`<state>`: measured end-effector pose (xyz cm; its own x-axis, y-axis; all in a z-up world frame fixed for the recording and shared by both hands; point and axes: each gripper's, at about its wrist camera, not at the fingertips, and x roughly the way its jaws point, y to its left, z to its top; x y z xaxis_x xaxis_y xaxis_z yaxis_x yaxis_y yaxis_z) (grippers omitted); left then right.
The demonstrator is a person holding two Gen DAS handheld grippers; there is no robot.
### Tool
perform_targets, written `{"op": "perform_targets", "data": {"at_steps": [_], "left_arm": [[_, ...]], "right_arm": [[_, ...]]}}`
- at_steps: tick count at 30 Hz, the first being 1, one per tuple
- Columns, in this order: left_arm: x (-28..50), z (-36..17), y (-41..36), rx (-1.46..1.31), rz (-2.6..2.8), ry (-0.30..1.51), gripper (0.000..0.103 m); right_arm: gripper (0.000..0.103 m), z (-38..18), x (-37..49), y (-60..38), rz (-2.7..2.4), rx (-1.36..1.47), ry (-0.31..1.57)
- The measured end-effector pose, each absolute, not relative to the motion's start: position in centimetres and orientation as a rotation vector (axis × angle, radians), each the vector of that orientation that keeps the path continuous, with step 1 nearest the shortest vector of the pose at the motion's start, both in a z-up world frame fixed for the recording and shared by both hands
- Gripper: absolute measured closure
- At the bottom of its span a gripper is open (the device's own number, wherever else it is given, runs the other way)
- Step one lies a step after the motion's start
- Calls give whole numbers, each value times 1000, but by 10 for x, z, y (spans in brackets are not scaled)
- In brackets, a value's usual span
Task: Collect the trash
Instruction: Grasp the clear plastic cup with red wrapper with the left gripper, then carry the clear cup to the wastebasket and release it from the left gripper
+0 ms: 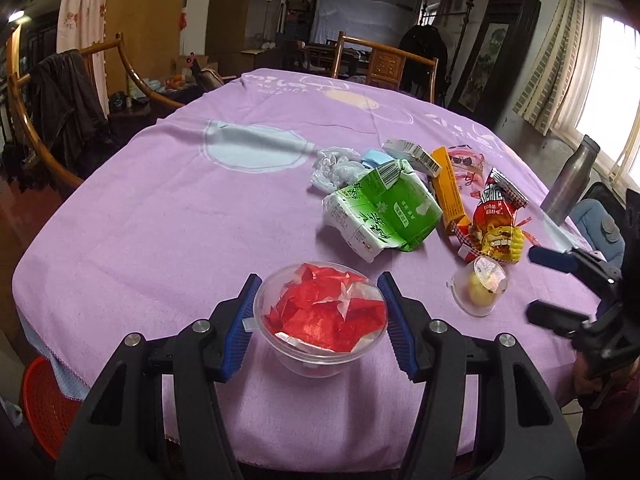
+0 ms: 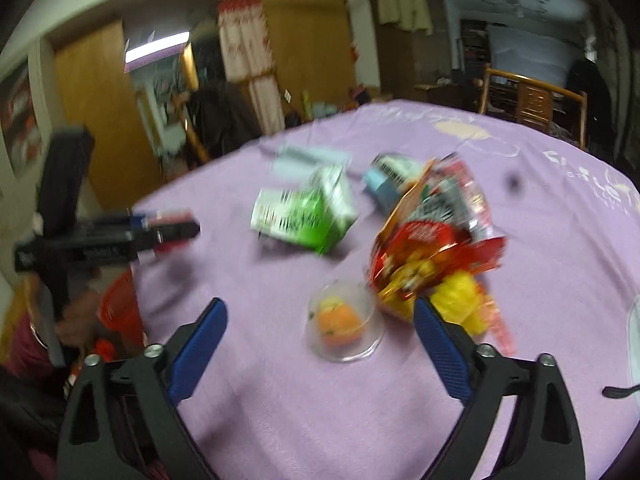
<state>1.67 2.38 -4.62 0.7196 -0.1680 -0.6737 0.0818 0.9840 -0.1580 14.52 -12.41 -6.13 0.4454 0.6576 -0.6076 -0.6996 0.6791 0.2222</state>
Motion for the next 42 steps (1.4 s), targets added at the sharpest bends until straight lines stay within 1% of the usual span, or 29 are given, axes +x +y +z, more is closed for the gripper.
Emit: {"op": "perform_targets", "data": {"at_steps": [1, 6, 8, 9, 10, 13, 15, 20, 25, 30, 40, 42], "left_arm": [[16, -47, 25, -125, -142, 757, 45], [14, -48, 30, -134, -140, 753, 45], [14, -48, 35, -148, -136, 751, 45], [14, -49, 37, -154, -134, 750, 45], [13, -49, 40, -161, -131, 749, 45], [9, -47, 49, -173, -118, 739, 45], [5, -44, 55, -174, -104, 729, 45], [-8, -34, 77, -193, -50, 695, 45], [-24, -32, 110, -228, 17, 675, 45], [-42, -34, 148, -258, 92, 668, 45], [-110, -59, 272, -383, 348, 675, 45], [-124, -69, 297, -409, 420, 691, 43]], "right_arm": [[21, -65, 148, -117, 839, -80, 756], [28, -77, 164, -104, 791, -94, 872], [32, -83, 172, -100, 776, -92, 904], [40, -85, 173, -98, 773, -90, 916], [54, -88, 173, -97, 763, -91, 920], [54, -75, 166, -103, 779, -26, 825], [53, -65, 158, -104, 842, 22, 795], [53, -40, 139, -95, 893, 17, 701], [53, -33, 136, -81, 913, 17, 694], [53, -23, 128, -44, 968, 5, 710], [53, 4, 102, 57, 1142, -74, 720], [53, 7, 94, 79, 1182, -91, 730]]}}
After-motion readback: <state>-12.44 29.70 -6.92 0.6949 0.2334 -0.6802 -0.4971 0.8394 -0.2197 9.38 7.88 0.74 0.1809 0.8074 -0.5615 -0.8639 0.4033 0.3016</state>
